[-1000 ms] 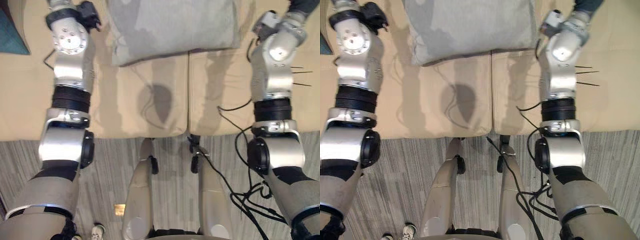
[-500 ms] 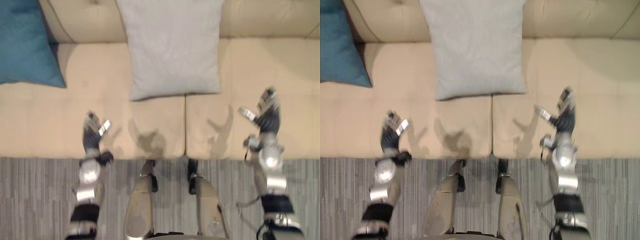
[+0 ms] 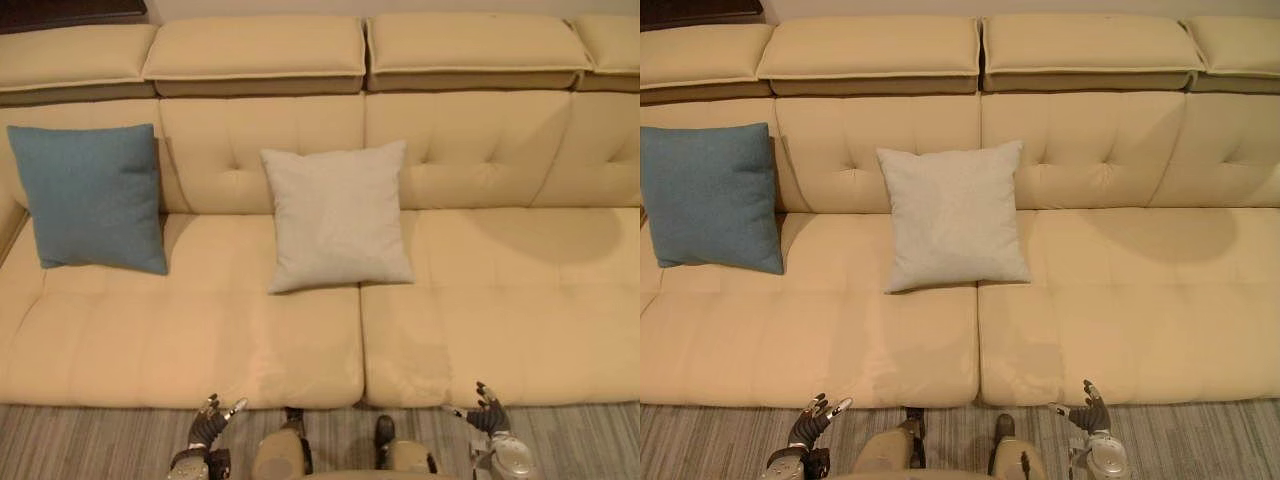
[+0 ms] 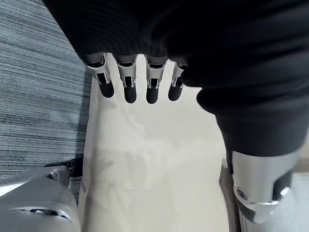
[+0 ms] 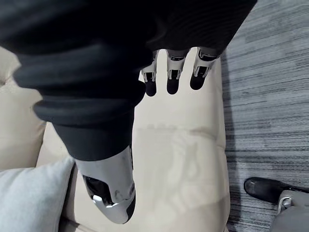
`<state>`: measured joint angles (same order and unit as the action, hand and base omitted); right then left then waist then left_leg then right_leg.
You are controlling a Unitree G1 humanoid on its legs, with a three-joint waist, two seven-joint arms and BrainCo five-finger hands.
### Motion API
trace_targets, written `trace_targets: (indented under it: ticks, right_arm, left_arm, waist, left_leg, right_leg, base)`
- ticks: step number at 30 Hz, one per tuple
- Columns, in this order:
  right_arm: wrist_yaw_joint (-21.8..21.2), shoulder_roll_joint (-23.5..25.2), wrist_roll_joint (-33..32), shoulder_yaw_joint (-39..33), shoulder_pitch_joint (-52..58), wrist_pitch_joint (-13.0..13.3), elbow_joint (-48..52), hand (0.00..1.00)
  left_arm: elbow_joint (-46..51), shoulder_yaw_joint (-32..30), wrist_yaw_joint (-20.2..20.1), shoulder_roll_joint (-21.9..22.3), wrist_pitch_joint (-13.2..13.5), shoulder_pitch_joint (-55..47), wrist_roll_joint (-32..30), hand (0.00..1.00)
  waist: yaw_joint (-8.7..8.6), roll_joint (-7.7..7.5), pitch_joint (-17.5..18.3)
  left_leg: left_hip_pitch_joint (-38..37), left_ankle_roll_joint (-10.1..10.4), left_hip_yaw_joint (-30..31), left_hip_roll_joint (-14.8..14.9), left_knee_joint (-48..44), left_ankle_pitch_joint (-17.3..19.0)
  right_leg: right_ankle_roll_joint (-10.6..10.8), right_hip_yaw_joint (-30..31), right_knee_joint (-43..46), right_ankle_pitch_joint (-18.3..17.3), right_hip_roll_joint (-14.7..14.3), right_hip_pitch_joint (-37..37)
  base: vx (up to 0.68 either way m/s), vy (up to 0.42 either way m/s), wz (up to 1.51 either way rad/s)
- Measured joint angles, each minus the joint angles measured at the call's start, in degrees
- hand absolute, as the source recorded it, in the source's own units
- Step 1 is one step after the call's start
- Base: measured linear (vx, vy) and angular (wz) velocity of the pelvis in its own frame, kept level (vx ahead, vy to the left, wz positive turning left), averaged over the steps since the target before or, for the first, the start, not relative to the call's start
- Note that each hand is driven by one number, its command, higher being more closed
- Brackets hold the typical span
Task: Pick up cushions and gather them together orderly.
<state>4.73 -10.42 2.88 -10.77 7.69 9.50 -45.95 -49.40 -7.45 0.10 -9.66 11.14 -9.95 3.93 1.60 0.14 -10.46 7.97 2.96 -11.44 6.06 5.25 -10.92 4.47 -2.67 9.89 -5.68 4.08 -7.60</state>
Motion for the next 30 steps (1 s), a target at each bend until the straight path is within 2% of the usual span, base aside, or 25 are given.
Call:
trace_targets:
  ticks: [2, 3, 4, 5, 6, 7, 8, 9, 10, 11, 12, 13, 14, 15, 16, 17, 18, 19, 21, 22, 23, 25, 30]
  right_arm:
    - [0.2, 0.5, 0.0, 0.1, -1.2, -0.1, 0.4, 0.00]
    - [0.2, 0.7, -0.1, 0.3, -1.2, -0.1, 1.2, 0.00]
    - [0.2, 0.8, -0.1, 0.6, -1.2, -0.2, 1.3, 0.00]
    - [0.2, 1.5, -0.1, 1.4, -1.4, -0.7, 1.9, 0.00]
    - [0.2, 2.3, -0.1, 2.0, -0.6, -0.9, 2.7, 0.00]
    - [0.1, 2.8, -0.2, 3.1, 0.2, -0.9, 3.2, 0.00]
    - [0.1, 2.8, -0.3, 3.9, 0.5, -0.9, 3.5, 0.00]
    - [0.1, 2.9, -0.3, 5.0, 0.6, -0.9, 3.6, 0.00]
    - [0.3, 3.1, -0.6, 5.7, 0.3, -0.8, 4.0, 0.00]
    - [0.3, 3.0, -0.7, 5.7, 0.1, -0.8, 4.2, 0.00]
    - [0.6, 2.3, -1.4, 5.7, -0.8, -0.7, 4.6, 0.00]
    - [0.7, 1.7, -2.6, 5.4, -2.8, -0.7, 4.4, 0.00]
    - [0.9, 1.4, -2.9, 5.3, -3.4, -0.8, 4.2, 0.00]
    - [1.4, 0.2, -3.5, 4.0, -4.0, -0.9, 3.9, 0.00]
    - [1.9, 0.7, -4.6, 2.4, -3.1, -1.1, 3.3, 0.00]
    - [2.1, 1.2, -4.9, 2.0, -2.5, -1.1, 3.3, 0.00]
    - [2.8, 1.6, -5.3, 1.7, -2.0, -1.1, 3.5, 0.00]
    - [2.7, 2.0, -5.3, 1.8, -1.5, -1.0, 4.0, 0.00]
    - [2.7, 2.1, -5.3, 1.7, -1.6, -1.0, 4.2, 0.00]
    - [2.6, 2.2, -5.2, 1.7, -1.5, -1.0, 4.2, 0.00]
    - [2.6, 2.4, -5.1, 1.7, -1.6, -1.0, 4.1, 0.00]
    - [2.5, 3.9, -5.1, 1.7, -1.5, -1.0, 4.0, 0.00]
    - [2.6, 3.7, -5.1, 1.2, -1.7, -1.0, 3.9, 0.00]
  left_arm:
    - [0.0, 0.3, 0.1, -0.1, 0.0, 1.1, -0.1, 0.00]
    - [0.6, 0.5, 0.1, 0.2, 0.0, 2.3, -0.1, 0.00]
    - [1.1, 0.4, 0.2, 0.3, 0.0, 2.4, -0.1, 0.00]
    - [2.2, 0.2, 0.4, 0.5, 0.1, 2.5, 0.0, 0.00]
    - [3.1, 0.3, 0.5, 0.5, 0.1, 2.4, 0.0, 0.00]
    - [4.3, 0.3, 1.1, 0.6, 0.0, 1.8, 0.0, 0.00]
    - [4.6, 0.3, 1.3, 0.8, 0.0, 1.8, 0.0, 0.00]
    - [5.5, 0.3, 1.4, 1.5, 0.0, 1.4, 0.1, 0.00]
    - [6.8, 0.3, 1.6, 1.8, 0.0, 0.6, 0.3, 0.00]
    - [6.9, 0.3, 1.7, 2.1, 0.0, 0.6, 0.4, 0.00]
    - [7.3, 0.6, 2.3, 3.2, 0.0, 0.9, 0.7, 0.00]
    - [7.2, 1.8, 2.5, 4.6, -0.1, 1.2, 0.8, 0.00]
    - [7.1, 2.5, 2.6, 5.1, -0.1, 1.3, 1.0, 0.00]
    - [7.0, 4.3, 2.5, 7.1, -0.6, 1.5, 1.2, 0.00]
    - [6.8, 5.2, 2.5, 7.9, -0.9, 1.5, 1.4, 0.00]
    - [6.8, 5.3, 2.4, 7.8, -0.9, 1.7, 1.4, 0.00]
    - [7.3, 5.2, 2.5, 7.1, -0.7, 1.6, 1.4, 0.00]
    - [7.3, 5.0, 2.5, 6.4, -0.7, 1.5, 1.4, 0.00]
    - [7.3, 5.0, 2.5, 6.2, -0.7, 1.5, 1.4, 0.00]
    - [7.3, 5.1, 2.5, 6.3, -0.7, 1.4, 1.4, 0.00]
    - [7.3, 5.2, 2.5, 6.3, -0.7, 1.3, 1.4, 0.00]
    - [7.2, 5.6, 2.5, 5.6, -0.8, 1.4, 1.4, 0.00]
    - [7.2, 7.3, 2.5, 4.6, -0.8, 1.6, 1.2, 0.00]
  waist:
    - [-0.22, -0.51, -0.1]
    - [-0.52, -0.42, -0.1]
    - [-0.30, -0.09, -0.1]
    - [-0.05, -0.05, -0.3]
    - [-0.08, -0.22, -0.4]
    - [0.17, -0.37, -0.3]
    - [0.58, -0.94, 0.0]
    - [1.18, -1.04, 0.1]
    - [1.73, -2.82, 1.2]
    - [2.19, -3.29, 1.7]
    - [2.82, -2.64, 2.2]
    - [2.66, -0.77, 1.6]
    - [2.47, 0.19, 1.3]
    - [1.93, 3.08, 0.0]
    - [1.77, 2.37, -0.1]
    - [1.71, 1.40, -0.1]
    - [1.53, -0.66, 0.1]
    - [0.81, -0.95, 0.1]
    - [0.73, -0.69, 0.2]
    - [0.75, -0.17, 0.5]
    - [0.75, 0.04, 0.6]
    - [0.74, -1.39, 1.1]
    - [-0.72, -0.58, 1.9]
  left_leg:
    - [3.1, -1.1, -1.3, 0.0, -3.6, 1.2]
    - [6.7, -2.2, -1.4, 1.1, -8.7, 3.3]
    - [7.4, -2.7, -1.7, 2.1, -9.8, 4.0]
    - [8.1, -3.3, -2.2, 2.8, -11.5, 4.9]
    - [8.1, -3.7, -1.6, 2.9, -13.5, 6.0]
    - [7.8, -4.0, -1.2, 2.8, -14.9, 6.4]
    - [7.8, -4.0, -1.0, 2.8, -15.4, 6.4]
    - [8.1, -3.9, -1.2, 2.6, -15.4, 6.0]
    - [9.8, -3.8, -1.2, 1.7, -15.2, 4.2]
    - [10.7, -3.3, -1.3, 1.8, -15.1, 3.5]
    - [13.0, -2.5, -1.2, 2.7, -13.8, 1.9]
    - [15.0, -1.9, -0.4, 3.5, -11.1, 1.7]
    - [15.3, -1.1, 0.2, 3.9, -9.9, 1.9]
    - [15.2, 2.3, 2.0, 5.9, -7.5, -0.6]
    - [15.2, 2.6, 2.0, 4.6, -11.7, -0.7]
    - [15.2, 2.4, 1.8, 3.4, -15.0, -0.5]
    - [15.3, 1.4, 2.0, 1.0, -23.3, 4.3]
    - [14.9, 1.3, 2.3, 1.1, -30.1, 10.1]
    - [12.6, 1.4, 4.0, 1.3, -32.3, 15.3]
    - [9.7, 1.9, 5.3, 1.2, -30.3, 17.9]
    - [7.7, 1.9, 6.0, 1.0, -26.8, 18.8]
    - [5.7, 1.8, 4.5, -0.2, -22.0, 16.6]
    - [2.7, 0.3, 1.1, -1.2, -17.9, 14.7]
  right_leg:
    - [1.1, 1.3, 1.1, 1.4, 0.3, -2.0]
    - [2.1, 1.4, 3.5, 2.2, 0.5, -4.6]
    - [2.4, 1.6, 4.5, 2.1, 0.1, -5.1]
    - [0.6, 1.3, 14.1, -0.8, 0.7, -7.9]
    - [0.7, 1.0, 28.2, -4.6, 1.4, -9.6]
    - [2.4, 1.5, 38.0, -6.7, 2.3, -8.7]
    - [3.3, 1.7, 40.1, -7.3, 2.4, -7.5]
    - [5.2, 2.2, 40.5, -8.6, 2.8, -5.1]
    - [5.4, 2.7, 34.9, -10.0, 3.0, -2.3]
    - [4.9, 2.7, 32.3, -12.5, 2.9, -1.7]
    - [2.1, 1.6, 26.7, -16.0, 1.9, -1.5]
    - [-0.6, 0.5, 21.0, -17.7, -0.3, -1.5]
    - [-1.3, 0.1, 19.2, -17.9, -1.1, -1.3]
    - [-3.3, -2.1, 16.2, -15.3, -2.7, -0.8]
    - [-4.2, -4.2, 16.7, -14.7, -0.7, -1.0]
    - [-4.3, -5.1, 17.0, -14.7, 0.7, -1.2]
    - [-3.9, -5.1, 16.6, -13.9, 2.6, -1.6]
    - [-3.8, -5.0, 15.2, -12.3, 2.9, -1.5]
    - [-3.5, -4.2, 14.4, -11.2, 2.6, -1.9]
    - [-2.9, -3.4, 13.8, -10.5, 2.3, -1.8]
    - [-2.4, -2.6, 13.3, -9.9, 1.8, -1.7]
    - [-0.9, -0.6, 9.1, -7.6, 2.2, -1.2]
    - [0.7, 2.9, 2.2, -2.9, 2.4, 1.1]
  base:
    - [-0.04, 0.032, -0.25]
    - [-0.07, 0.033, -0.15]
    - [-0.11, 0.017, -0.19]
    - [-0.12, -0.015, -0.09]
    - [-0.14, -0.037, 0.06]
    - [-0.14, -0.052, 0.18]
    - [-0.17, -0.102, 0.14]
    - [-0.21, -0.164, 0.14]
    - [-0.23, -0.189, 0.09]
    - [-0.26, -0.227, -0.02]
    - [-0.31, -0.234, -0.12]
    - [-0.33, -0.221, -0.11]
    - [-0.42, -0.146, 0.04]
    - [-0.38, -0.060, 0.23]
    - [-0.31, -0.023, 0.31]
    - [-0.19, -0.035, 0.28]
    - [-0.16, -0.063, 0.15]
    - [-0.17, -0.048, 0.03]
    - [-0.09, 0.046, -0.18]
    - [-0.08, 0.129, -0.37]
    - [-0.10, 0.162, -0.39]
    - [-0.10, 0.134, -0.37]
    - [-0.05, 0.095, -0.35]
